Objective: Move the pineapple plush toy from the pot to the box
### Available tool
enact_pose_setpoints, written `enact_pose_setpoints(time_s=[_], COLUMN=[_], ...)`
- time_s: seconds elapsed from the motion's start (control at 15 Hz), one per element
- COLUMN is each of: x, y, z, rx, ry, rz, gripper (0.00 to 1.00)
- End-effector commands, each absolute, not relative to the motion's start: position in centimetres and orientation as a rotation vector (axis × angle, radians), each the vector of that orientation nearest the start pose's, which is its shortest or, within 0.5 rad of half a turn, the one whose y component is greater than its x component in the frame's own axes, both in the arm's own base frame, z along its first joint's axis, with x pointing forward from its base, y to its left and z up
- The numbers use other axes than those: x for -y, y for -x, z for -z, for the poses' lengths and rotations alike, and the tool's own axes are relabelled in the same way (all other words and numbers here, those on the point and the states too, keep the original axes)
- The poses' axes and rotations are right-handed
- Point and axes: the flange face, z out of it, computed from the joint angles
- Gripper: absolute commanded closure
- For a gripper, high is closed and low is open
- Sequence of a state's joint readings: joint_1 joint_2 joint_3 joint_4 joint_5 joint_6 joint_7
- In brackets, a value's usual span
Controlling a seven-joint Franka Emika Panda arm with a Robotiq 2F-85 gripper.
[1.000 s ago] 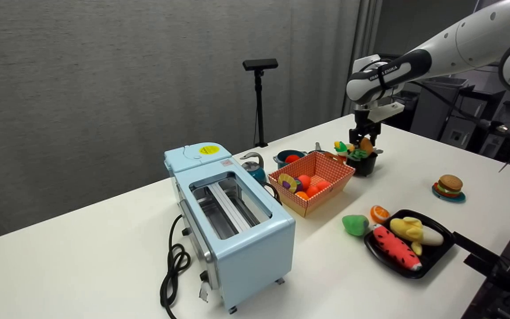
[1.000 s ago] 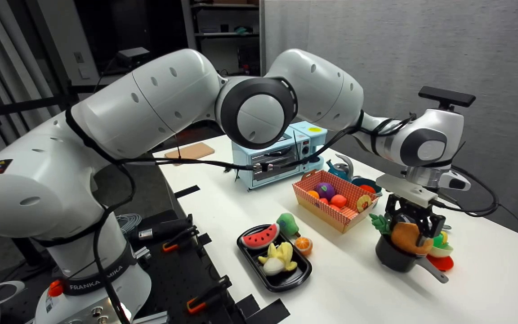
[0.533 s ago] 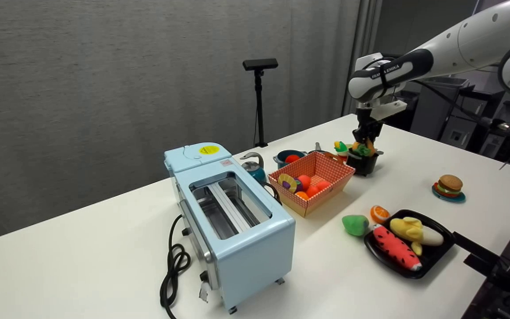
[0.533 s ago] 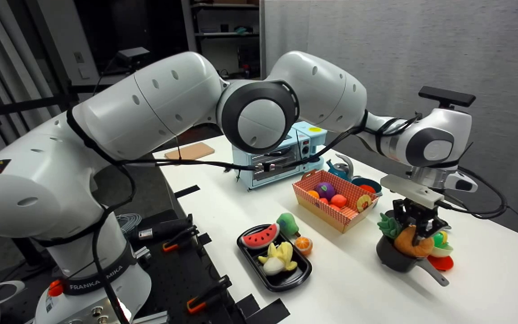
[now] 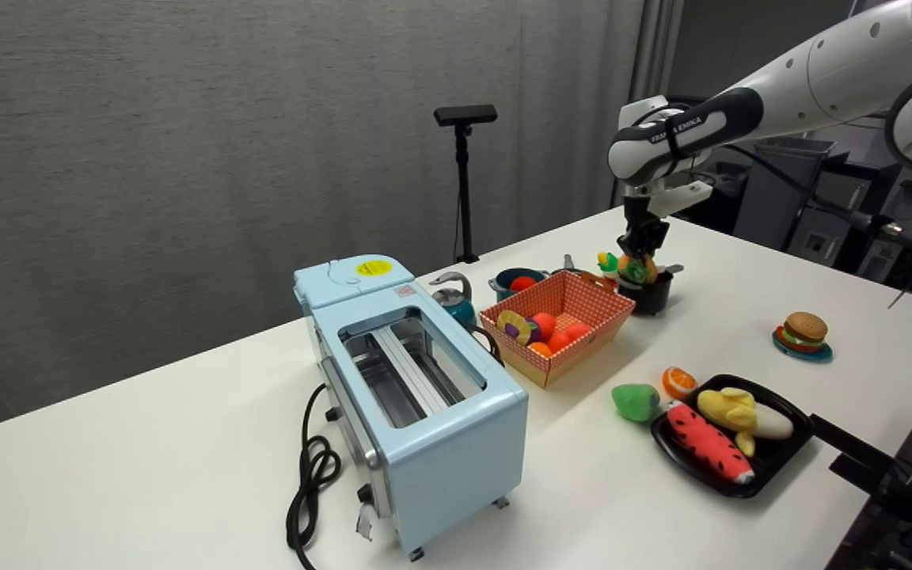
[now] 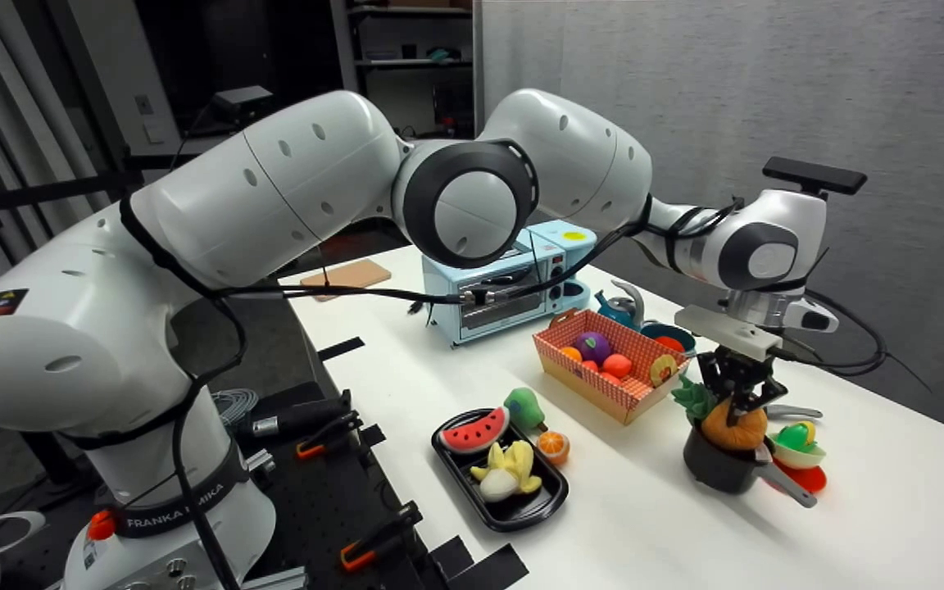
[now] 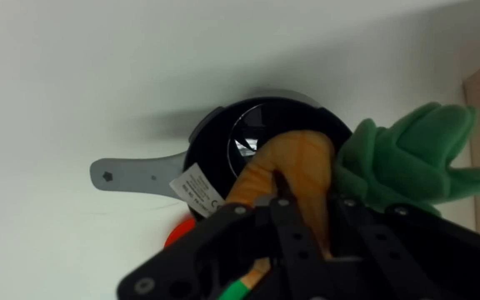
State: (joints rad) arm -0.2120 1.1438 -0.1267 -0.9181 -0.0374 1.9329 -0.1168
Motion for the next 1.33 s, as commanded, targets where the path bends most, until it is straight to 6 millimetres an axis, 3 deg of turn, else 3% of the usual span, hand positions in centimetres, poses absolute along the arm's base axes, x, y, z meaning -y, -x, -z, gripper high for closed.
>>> enact_pose_setpoints(time_s=[0.0, 0.87, 1.27], x=[20.1, 14.8, 11.3], y=[-74.0, -72.4, -71.4], z=[-18.5, -25.2, -26.7], rx=[-0.211, -0.064, 0.031], ry=[3.248, 3.277, 3.317], rz=[-0.263, -0.227, -0.275], gripper=[0.96, 0.96, 0.96])
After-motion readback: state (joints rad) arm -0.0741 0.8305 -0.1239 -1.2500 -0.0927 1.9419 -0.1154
